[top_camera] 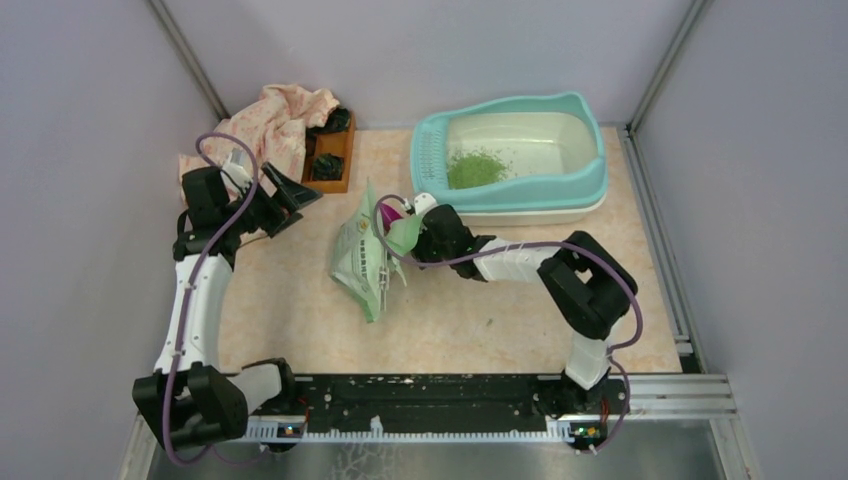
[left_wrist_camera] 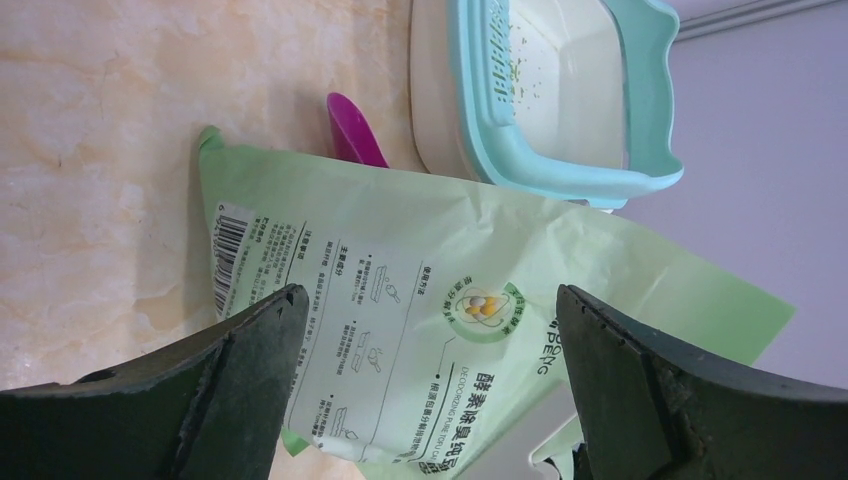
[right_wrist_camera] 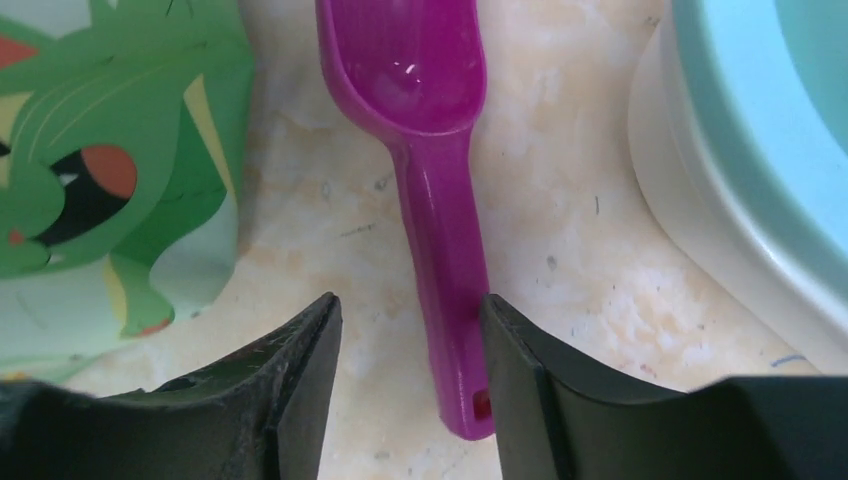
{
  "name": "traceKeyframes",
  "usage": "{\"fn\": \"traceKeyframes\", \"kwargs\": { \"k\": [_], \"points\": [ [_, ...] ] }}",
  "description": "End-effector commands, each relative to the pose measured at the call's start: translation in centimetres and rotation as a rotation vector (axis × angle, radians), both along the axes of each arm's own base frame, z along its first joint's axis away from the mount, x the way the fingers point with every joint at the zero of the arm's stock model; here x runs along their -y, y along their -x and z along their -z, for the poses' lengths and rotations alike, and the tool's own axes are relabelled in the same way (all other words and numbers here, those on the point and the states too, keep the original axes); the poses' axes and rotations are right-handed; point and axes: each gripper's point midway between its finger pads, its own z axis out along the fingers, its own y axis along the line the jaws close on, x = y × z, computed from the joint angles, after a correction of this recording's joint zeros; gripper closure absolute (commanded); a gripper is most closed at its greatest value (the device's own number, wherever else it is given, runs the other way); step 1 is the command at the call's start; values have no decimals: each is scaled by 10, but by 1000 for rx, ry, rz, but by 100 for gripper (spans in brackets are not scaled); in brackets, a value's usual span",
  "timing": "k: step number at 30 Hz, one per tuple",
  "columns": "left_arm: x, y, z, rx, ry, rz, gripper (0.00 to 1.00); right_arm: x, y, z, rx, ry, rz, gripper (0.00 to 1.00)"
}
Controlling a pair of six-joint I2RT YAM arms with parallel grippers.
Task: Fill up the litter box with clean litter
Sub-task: Move the spatula to the center of the board.
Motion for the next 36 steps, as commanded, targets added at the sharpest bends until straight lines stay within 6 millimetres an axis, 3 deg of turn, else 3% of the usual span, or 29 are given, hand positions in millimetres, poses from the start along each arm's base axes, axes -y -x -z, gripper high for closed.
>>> {"fn": "traceKeyframes", "kwargs": {
  "k": [1,8,15,19,21,23,29,36],
  "points": [
    [-1,6,0,13,-16,8,1,-22,-26,-15,66,-66,-20,51],
    [-1,7,-2,19,-22,11,1,-8,-24,-5,43,-49,43,80],
    [0,8,-3,21,-19,17,1,29,-1,-10,33,-17,114,90],
    [0,8,-1,24,-13,20,1,40,11,-13,43,-33,113,83],
    [1,7,-1,25,-12,22,1,35,7,-19,55,-44,95,66],
    [1,6,-2,28,-12,26,1,27,1,-22,56,-49,84,56],
    [-2,8,-10,35,-26,7,1,-6,-23,-29,65,-91,44,50],
    [0,13,-27,63,-17,10,1,-40,-42,-18,33,-119,2,49]
  ]
}}
